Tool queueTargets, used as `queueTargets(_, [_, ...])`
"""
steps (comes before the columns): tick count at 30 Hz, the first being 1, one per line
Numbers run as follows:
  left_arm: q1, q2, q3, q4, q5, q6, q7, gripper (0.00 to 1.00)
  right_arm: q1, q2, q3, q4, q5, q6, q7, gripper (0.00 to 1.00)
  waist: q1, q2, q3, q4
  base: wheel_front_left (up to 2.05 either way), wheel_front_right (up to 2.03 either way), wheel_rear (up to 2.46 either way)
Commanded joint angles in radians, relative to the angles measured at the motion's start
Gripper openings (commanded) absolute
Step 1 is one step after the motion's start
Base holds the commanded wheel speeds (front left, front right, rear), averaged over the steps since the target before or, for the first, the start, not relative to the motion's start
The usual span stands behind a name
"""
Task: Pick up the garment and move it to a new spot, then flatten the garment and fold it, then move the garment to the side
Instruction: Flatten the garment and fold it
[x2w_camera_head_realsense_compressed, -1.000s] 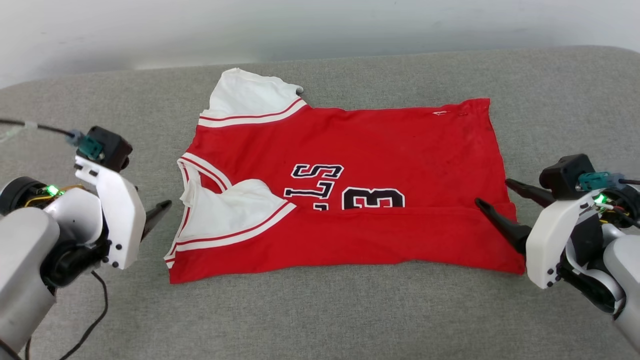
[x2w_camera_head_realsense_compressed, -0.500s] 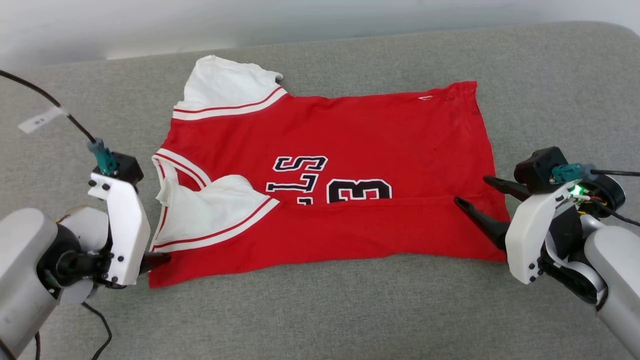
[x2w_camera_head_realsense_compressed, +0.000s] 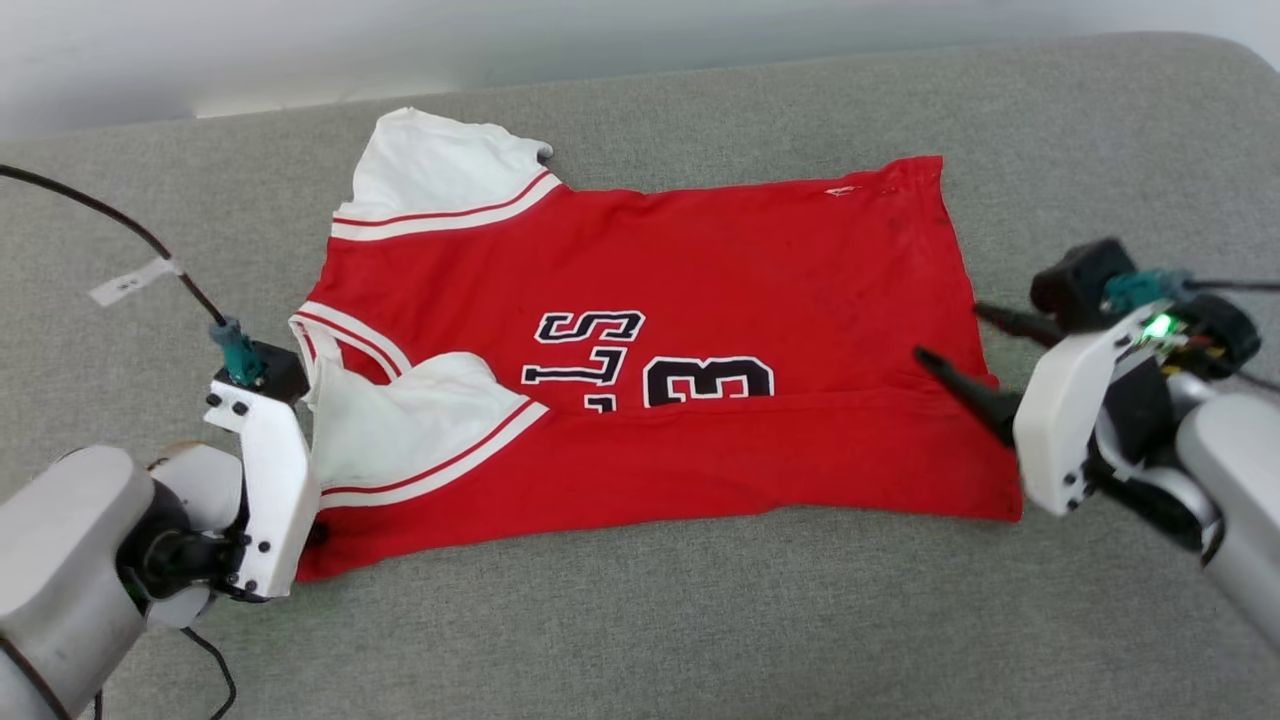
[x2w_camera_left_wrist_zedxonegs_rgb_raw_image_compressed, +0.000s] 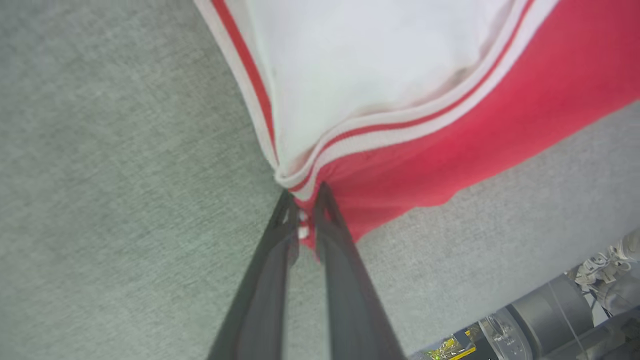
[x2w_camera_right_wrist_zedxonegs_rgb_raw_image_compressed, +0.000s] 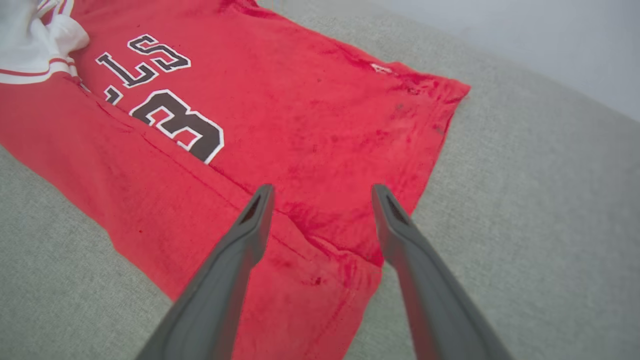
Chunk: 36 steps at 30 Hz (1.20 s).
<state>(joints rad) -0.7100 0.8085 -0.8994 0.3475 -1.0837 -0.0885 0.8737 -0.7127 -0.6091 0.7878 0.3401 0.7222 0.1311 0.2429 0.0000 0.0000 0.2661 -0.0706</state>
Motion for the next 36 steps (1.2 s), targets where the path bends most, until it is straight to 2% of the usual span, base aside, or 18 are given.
queueTargets(1, [0.013,-0.015,-0.016,0.005,0.004,-0.006,-0.003,0.0,-0.028,-0.016,0.002,-0.001,0.0,-0.001,0.007,1.0,0.0,0.0,-0.008,0.002,0.0,0.0,0.0])
queueTargets(5, [-0.009,0.002,-0.015,-0.02,0.012,-0.02,-0.016,0.0,-0.089,-0.073,0.035,-0.014,0.018,-0.001,0.095,1.0,0.0,0.0,-0.028,0.011,0.0,0.0,0.0])
queueTargets(12, [-0.028,0.026,-0.016,-0.088,0.022,-0.032,-0.037,0.0,-0.176,-0.178,0.163,-0.056,0.118,-0.001,0.397,1.0,0.0,0.0,-0.038,0.029,0.0,0.0,0.0])
queueTargets(15, [-0.035,0.03,-0.018,-0.118,0.028,-0.032,-0.04,0.0,-0.184,-0.188,0.193,-0.052,0.18,-0.001,0.493,1.0,0.0,0.0,-0.027,0.04,0.0,0.0,0.0])
queueTargets(20, [-0.048,0.028,-0.02,-0.146,0.039,-0.034,-0.043,0.0,-0.146,-0.144,0.199,0.008,0.262,-0.001,0.56,1.0,0.0,0.0,0.002,0.058,0.0,0.0,0.0])
queueTargets(23, [-0.052,0.028,-0.021,-0.154,0.045,-0.033,-0.05,0.0,-0.124,-0.106,0.196,0.059,0.279,-0.001,0.551,1.0,0.0,0.0,0.021,0.065,0.0,0.0,0.0])
queueTargets(29, [-0.047,0.024,-0.025,-0.155,0.053,-0.034,-0.063,0.0,-0.027,-0.029,0.253,0.144,0.285,-0.001,0.518,1.0,0.0,0.0,0.041,0.073,0.0,0.0,0.0])
queueTargets(32, [-0.032,0.029,-0.025,-0.15,0.049,-0.034,-0.072,0.0,0.004,-0.01,0.276,0.157,0.292,0.0,0.499,1.0,0.0,0.0,0.042,0.07,0.0,0.0,0.0])
queueTargets(33, [-0.027,0.032,-0.026,-0.147,0.047,-0.034,-0.076,0.0,0.005,-0.009,0.284,0.154,0.289,0.0,0.489,0.91,0.0,0.0,0.039,0.067,0.0,0.0,0.0])
queueTargets(34, [-0.022,0.034,-0.025,-0.143,0.044,-0.033,-0.077,0.0,0.003,-0.009,0.285,0.15,0.292,0.0,0.477,0.09,0.0,0.0,0.035,0.063,0.0,0.0,0.0])
queueTargets(35, [-0.015,0.036,-0.025,-0.141,0.041,-0.033,-0.082,0.0,-0.003,-0.013,0.286,0.146,0.296,0.001,0.468,0.0,0.0,0.0,0.029,0.06,0.0,0.0,0.0])
queueTargets(36, [-0.008,0.038,-0.025,-0.138,0.04,-0.033,-0.085,0.0,-0.013,-0.02,0.284,0.141,0.298,0.001,0.457,0.0,0.0,0.0,0.022,0.058,0.0,0.0,0.0])
